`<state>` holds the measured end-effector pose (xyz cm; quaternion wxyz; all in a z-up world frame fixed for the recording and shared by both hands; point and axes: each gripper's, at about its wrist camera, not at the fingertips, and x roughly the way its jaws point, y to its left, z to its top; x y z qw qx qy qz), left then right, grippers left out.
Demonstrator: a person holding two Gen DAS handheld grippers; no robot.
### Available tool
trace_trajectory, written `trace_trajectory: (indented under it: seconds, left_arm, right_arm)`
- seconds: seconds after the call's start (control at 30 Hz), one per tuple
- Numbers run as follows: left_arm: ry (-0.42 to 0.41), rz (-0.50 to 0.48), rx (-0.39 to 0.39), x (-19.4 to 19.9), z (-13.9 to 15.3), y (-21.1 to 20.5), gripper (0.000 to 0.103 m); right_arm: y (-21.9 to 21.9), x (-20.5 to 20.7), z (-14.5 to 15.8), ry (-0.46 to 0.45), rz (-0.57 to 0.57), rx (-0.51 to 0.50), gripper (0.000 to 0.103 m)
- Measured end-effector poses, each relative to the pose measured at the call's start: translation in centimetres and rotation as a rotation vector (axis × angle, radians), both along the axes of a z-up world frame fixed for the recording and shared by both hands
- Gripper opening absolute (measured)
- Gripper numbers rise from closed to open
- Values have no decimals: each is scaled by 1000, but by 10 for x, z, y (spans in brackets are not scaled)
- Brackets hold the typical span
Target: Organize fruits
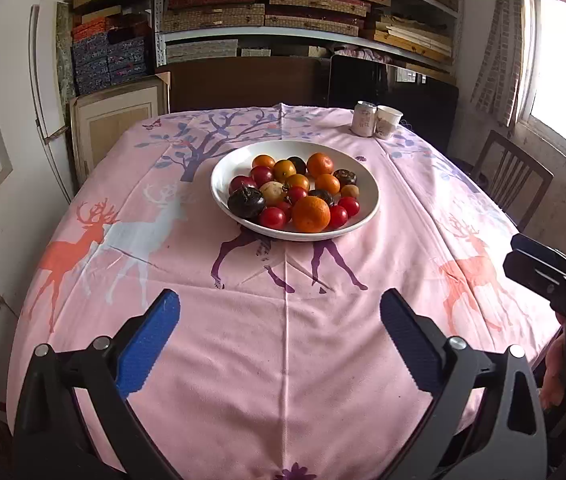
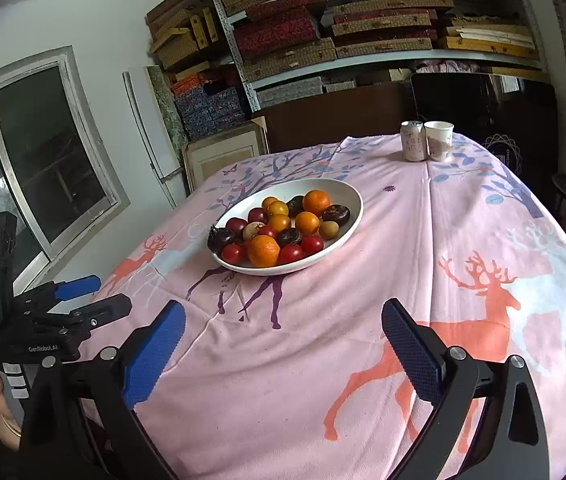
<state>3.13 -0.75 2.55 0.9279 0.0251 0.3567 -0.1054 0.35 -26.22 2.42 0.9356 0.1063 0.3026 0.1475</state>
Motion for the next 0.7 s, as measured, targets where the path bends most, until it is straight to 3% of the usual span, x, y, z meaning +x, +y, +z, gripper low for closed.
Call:
trace_trajectory:
  seconds: [0.3,0.57,0.7]
  left_arm:
    - [-75,80,34,-23,9,-8,98]
    - [-104,10,73,-36,11,-23,98]
    - [-110,29,82,-36,9,-23,98]
  right_arm:
    - [3,-28,4,-22,-9,-35,99]
    - [5,-39,5,-29,-20,-49,99]
    - [7,-39,4,-25,-19,-58,99]
